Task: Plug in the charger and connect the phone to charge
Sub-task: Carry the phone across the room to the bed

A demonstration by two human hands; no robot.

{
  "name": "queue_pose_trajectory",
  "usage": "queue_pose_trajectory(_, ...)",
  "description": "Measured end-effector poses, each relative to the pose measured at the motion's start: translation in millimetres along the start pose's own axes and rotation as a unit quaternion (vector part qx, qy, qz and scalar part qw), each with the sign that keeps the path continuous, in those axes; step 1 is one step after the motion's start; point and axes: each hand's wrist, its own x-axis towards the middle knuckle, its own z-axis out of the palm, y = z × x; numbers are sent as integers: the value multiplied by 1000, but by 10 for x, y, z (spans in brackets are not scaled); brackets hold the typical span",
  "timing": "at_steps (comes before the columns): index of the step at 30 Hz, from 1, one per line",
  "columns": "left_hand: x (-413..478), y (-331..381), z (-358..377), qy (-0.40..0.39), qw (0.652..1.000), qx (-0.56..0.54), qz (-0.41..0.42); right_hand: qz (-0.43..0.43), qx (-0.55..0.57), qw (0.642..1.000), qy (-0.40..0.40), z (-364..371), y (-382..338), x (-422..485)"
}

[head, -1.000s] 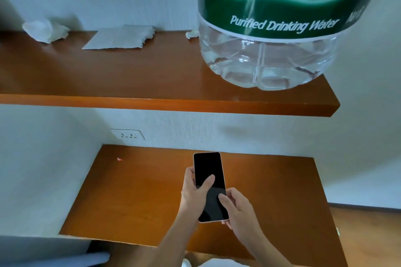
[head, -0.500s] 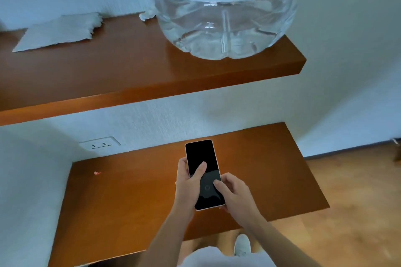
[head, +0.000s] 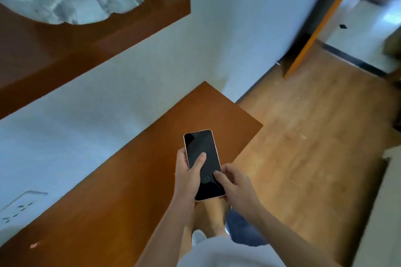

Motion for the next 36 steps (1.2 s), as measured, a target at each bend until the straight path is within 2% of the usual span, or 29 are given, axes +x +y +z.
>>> queue_pose_trajectory(5,-126,103,454,-97,995,9,19,21,68,993,94,-355,144,-217)
queue_pose_trajectory(17,-289,142,1790,-225,972,60,10,52,149,966,203,-1369,673,-345)
queue_pose_trajectory(31,-375,282,4482,-302,947,106,17,89,193,930,299,-3776,1303,-156)
queue_pose_trajectory(36,-448,312,5246,-333,936,118,9,114,192,914,340,-4393,1531,-131)
